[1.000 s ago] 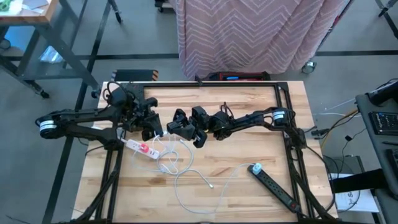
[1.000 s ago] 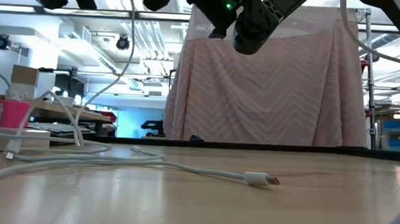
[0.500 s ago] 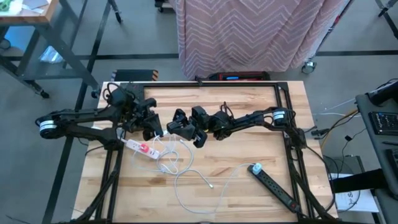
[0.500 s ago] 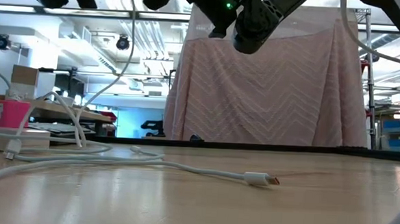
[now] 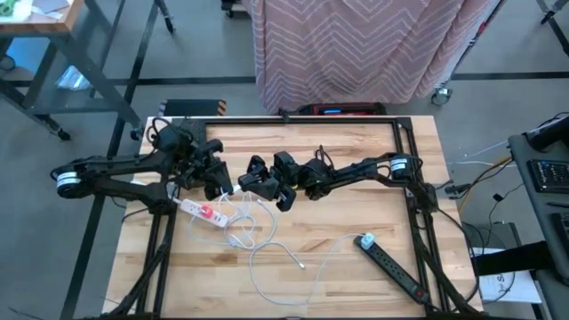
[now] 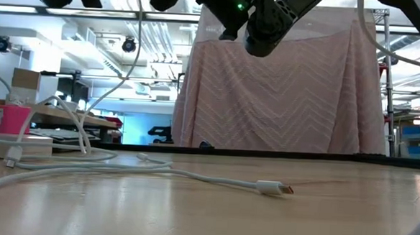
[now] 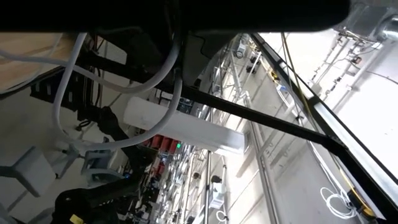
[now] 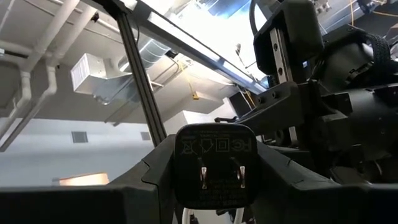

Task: Insert USB
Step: Insert the white USB cable into the black charger adapter

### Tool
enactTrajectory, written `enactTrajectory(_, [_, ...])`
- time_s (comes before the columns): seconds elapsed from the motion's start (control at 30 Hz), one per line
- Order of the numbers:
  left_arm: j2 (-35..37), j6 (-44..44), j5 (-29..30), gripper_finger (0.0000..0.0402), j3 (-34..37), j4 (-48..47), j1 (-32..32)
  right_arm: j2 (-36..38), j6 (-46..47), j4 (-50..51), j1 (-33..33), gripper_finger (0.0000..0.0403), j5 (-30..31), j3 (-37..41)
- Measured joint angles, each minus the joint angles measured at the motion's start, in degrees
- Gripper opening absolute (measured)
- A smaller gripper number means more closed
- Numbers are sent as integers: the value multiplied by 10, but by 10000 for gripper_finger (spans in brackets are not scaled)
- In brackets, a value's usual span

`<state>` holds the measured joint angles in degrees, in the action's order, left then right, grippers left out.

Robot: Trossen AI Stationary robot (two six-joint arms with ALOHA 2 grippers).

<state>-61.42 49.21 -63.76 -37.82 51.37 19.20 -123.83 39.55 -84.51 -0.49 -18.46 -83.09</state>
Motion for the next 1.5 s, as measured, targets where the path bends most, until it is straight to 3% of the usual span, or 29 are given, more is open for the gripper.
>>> enactTrajectory(1.27, [-17,-18,-2,1,2,-9,3,0,-18,9,-3,131,-25,-15])
enactTrajectory(1.5, [-14,-67,-4,1,-4,-15,4,0,-31,26,-3,131,-28,-22])
